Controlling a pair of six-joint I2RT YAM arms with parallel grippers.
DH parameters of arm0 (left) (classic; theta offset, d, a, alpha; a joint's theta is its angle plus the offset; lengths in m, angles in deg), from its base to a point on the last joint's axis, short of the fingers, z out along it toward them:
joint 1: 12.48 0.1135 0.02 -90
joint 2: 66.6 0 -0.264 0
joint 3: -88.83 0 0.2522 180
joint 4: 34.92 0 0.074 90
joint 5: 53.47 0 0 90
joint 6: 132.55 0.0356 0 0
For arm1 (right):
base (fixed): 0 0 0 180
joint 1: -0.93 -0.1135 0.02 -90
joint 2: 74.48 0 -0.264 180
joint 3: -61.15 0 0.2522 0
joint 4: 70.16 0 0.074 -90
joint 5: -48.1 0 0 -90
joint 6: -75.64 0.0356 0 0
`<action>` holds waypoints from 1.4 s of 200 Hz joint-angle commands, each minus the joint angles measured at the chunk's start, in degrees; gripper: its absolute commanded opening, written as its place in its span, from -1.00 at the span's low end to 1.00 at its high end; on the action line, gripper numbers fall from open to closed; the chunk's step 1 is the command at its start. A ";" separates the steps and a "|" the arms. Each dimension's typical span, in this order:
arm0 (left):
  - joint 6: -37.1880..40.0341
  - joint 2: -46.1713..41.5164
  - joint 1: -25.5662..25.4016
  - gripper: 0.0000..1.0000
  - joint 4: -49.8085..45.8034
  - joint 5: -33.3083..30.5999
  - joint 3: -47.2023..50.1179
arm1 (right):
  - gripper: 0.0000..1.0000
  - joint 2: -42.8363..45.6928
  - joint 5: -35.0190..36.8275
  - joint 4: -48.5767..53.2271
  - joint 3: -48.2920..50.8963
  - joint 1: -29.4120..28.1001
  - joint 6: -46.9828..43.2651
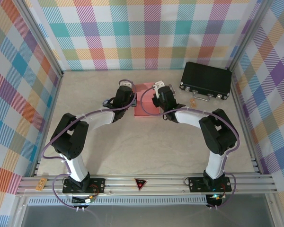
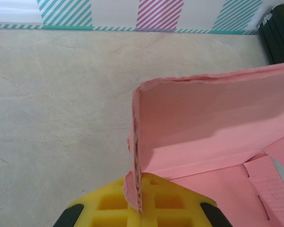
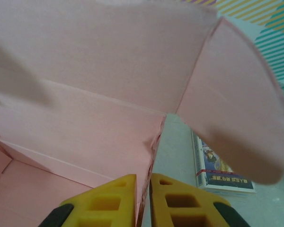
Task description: Fold the paper box
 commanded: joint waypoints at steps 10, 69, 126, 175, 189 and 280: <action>-0.22 -2.32 -1.56 -0.92 2.98 0.83 1.03 | -0.69 -1.78 -0.43 -3.40 0.17 -1.61 3.21; -2.36 -2.58 -2.13 -0.86 4.36 0.17 2.52 | -0.70 -2.09 1.99 -6.38 2.24 -2.52 4.85; -3.76 -3.08 -3.27 -0.73 5.36 -1.49 3.92 | -0.69 -2.31 4.77 -8.24 3.81 -3.84 5.51; -4.00 -4.11 -3.87 -0.71 5.62 -2.65 5.58 | -0.68 -1.78 6.31 -9.94 5.45 -4.62 5.68; -4.00 -4.48 -3.96 -0.73 5.60 -2.72 6.00 | -0.68 -1.58 6.84 -10.24 5.91 -4.91 5.64; -4.97 -5.63 -5.20 -0.80 5.75 -3.67 9.32 | -0.68 -0.78 8.27 -11.27 8.88 -6.10 6.52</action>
